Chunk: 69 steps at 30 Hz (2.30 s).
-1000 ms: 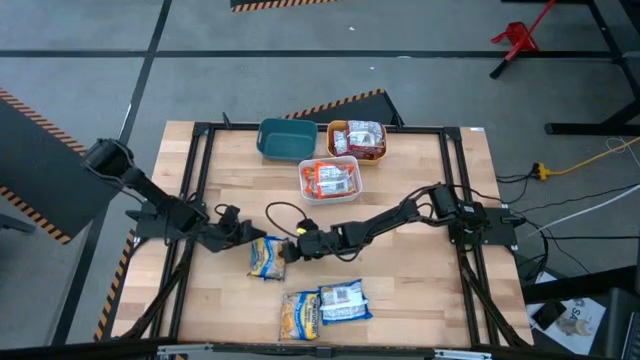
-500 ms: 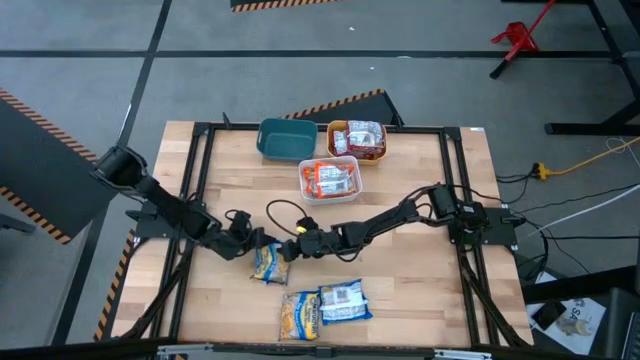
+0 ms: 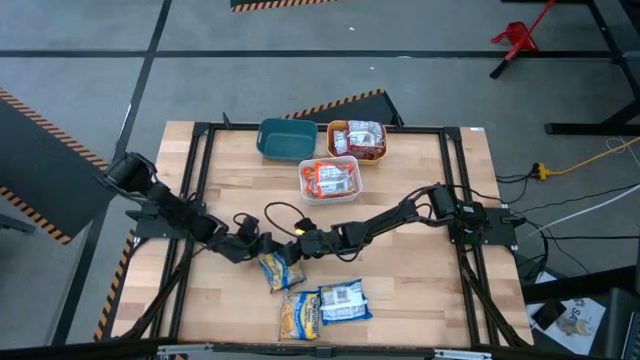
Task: Sort Maruchan noodles
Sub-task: Put the top right blue noodle pack into the blue bin
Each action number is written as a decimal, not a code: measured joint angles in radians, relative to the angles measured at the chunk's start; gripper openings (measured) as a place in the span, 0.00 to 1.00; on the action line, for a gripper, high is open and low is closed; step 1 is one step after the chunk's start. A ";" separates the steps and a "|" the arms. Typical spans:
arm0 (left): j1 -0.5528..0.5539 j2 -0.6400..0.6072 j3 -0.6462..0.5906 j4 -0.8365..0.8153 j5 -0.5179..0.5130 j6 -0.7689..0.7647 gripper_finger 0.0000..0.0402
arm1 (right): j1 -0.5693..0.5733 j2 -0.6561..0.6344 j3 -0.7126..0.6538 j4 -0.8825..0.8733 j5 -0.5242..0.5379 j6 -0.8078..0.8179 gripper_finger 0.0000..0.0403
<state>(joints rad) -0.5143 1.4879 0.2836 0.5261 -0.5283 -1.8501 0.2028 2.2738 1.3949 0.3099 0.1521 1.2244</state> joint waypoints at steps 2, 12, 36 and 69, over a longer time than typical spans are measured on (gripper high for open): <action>0.011 0.000 0.000 0.003 0.002 0.013 0.61 | 0.000 0.001 0.000 0.002 -0.007 -0.003 0.45; 0.045 -0.002 0.000 0.015 -0.005 0.056 0.61 | -0.001 0.001 0.000 0.002 -0.064 -0.054 0.05; 0.312 -0.519 -0.004 -0.045 0.038 0.495 0.61 | -0.097 -0.136 -0.003 -0.104 -0.159 -0.129 0.00; 0.441 -0.967 -0.002 -0.047 -0.026 0.781 0.61 | -0.531 -0.293 0.325 -0.447 -0.386 -0.498 0.00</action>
<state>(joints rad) -0.0738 0.5205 0.2817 0.4793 -0.5539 -1.0696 -0.3278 1.9812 1.7198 -0.1367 -0.2343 0.7260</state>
